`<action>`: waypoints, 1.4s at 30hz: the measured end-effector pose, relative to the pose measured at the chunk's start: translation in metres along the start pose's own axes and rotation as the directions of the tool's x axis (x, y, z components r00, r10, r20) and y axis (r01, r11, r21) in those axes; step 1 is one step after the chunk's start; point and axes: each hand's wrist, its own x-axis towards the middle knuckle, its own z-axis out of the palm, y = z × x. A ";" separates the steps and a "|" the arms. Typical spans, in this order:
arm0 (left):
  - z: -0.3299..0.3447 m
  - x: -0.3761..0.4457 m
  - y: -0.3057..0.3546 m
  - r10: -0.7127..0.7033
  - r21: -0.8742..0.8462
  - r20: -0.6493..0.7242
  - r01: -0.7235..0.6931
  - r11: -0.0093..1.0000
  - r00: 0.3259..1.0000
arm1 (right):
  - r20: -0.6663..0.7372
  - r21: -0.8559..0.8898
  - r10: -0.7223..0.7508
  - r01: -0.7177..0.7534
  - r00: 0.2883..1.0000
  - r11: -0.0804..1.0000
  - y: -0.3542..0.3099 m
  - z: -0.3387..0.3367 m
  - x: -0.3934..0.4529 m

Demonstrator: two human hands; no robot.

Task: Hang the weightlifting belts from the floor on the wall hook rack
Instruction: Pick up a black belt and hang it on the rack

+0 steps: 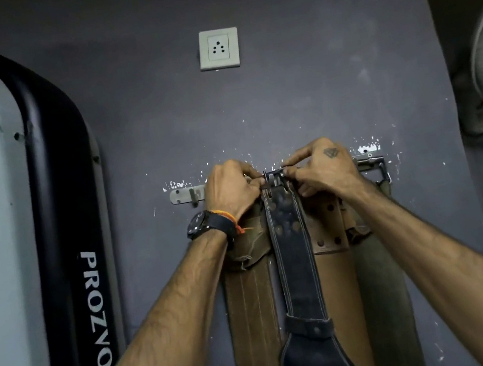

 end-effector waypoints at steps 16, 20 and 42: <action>-0.002 -0.004 0.012 0.008 0.016 -0.003 -0.008 1.000 1.000 | -0.417 0.268 -0.008 0.131 0.909 0.954 0.019 0.059 -0.041; -0.004 -0.004 0.013 0.018 0.044 0.013 -0.019 0.999 1.000 | -0.394 0.259 -0.007 0.118 0.919 0.958 0.020 0.059 -0.036; -0.027 -0.065 0.029 0.032 0.085 0.002 -0.032 0.996 0.999 | -0.303 0.041 -0.209 0.232 0.930 0.972 0.034 0.039 -0.071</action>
